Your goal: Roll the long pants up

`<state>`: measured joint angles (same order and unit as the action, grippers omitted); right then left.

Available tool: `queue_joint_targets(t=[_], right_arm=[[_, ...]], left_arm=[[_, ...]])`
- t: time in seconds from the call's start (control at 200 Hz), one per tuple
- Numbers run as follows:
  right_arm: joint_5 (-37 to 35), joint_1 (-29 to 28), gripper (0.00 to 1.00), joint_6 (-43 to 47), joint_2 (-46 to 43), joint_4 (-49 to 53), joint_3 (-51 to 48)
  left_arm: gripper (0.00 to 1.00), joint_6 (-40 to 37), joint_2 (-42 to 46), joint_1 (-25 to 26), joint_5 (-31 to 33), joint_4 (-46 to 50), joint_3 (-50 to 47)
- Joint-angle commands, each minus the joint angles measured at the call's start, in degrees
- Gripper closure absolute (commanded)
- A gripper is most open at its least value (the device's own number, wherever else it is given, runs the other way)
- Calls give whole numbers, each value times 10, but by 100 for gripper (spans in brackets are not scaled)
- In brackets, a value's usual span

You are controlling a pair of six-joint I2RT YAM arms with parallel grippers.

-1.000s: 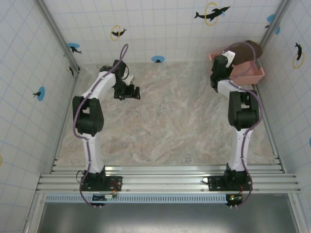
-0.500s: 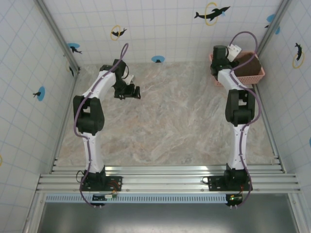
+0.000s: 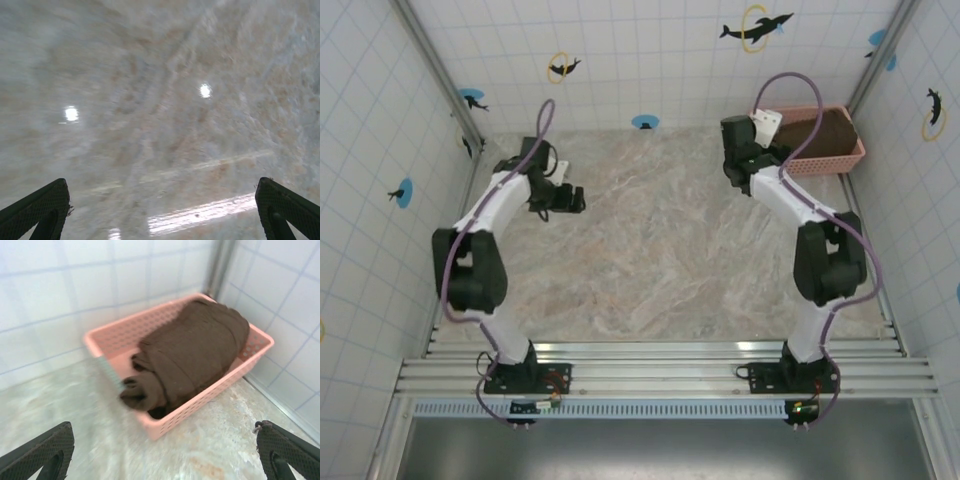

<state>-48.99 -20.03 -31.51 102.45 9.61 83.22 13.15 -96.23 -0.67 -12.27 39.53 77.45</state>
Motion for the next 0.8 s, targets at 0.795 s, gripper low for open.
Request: queue_joint_targets(t=[0.795], right_arm=[[194, 47, 3, 288, -393, -226, -566]], left_arm=[[3, -187, 89, 31, 68, -893, -550]])
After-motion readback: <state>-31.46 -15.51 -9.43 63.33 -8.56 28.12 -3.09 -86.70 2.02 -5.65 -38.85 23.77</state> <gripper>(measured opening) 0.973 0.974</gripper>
